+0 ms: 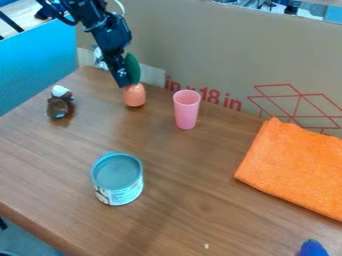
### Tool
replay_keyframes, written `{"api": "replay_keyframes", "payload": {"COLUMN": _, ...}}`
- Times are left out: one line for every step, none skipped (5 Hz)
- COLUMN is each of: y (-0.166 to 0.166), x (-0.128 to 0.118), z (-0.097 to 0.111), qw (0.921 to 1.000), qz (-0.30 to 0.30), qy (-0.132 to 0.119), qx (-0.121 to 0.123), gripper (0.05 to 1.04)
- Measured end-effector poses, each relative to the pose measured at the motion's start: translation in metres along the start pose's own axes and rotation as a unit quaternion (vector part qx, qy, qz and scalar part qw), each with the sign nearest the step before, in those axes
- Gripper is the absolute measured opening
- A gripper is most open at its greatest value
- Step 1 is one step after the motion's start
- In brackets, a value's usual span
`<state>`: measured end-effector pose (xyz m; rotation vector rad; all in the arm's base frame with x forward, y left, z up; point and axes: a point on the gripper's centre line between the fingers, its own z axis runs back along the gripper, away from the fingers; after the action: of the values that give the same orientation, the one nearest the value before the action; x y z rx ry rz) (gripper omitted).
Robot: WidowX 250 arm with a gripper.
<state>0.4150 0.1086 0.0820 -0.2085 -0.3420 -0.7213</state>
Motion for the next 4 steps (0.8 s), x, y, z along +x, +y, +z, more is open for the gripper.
{"api": "replay_keyframes", "payload": {"y": -0.015, "x": -0.005, "z": 0.026, "qw": 0.9996, "qz": -0.005, "qy": -0.021, "qx": 0.016, "gripper": 0.173}}
{"api": "replay_keyframes", "payload": {"y": -0.040, "x": -0.020, "z": 0.052, "qw": 0.9986, "qz": -0.011, "qy": -0.043, "qx": 0.028, "gripper": 0.173}}
{"api": "replay_keyframes", "payload": {"y": -0.074, "x": -0.053, "z": 0.063, "qw": 0.9979, "qz": -0.019, "qy": 0.016, "qx": 0.059, "gripper": 0.173}}
{"api": "replay_keyframes", "payload": {"y": -0.105, "x": -0.094, "z": 0.063, "qw": 0.9938, "qz": 0.004, "qy": 0.075, "qx": 0.082, "gripper": 0.173}}
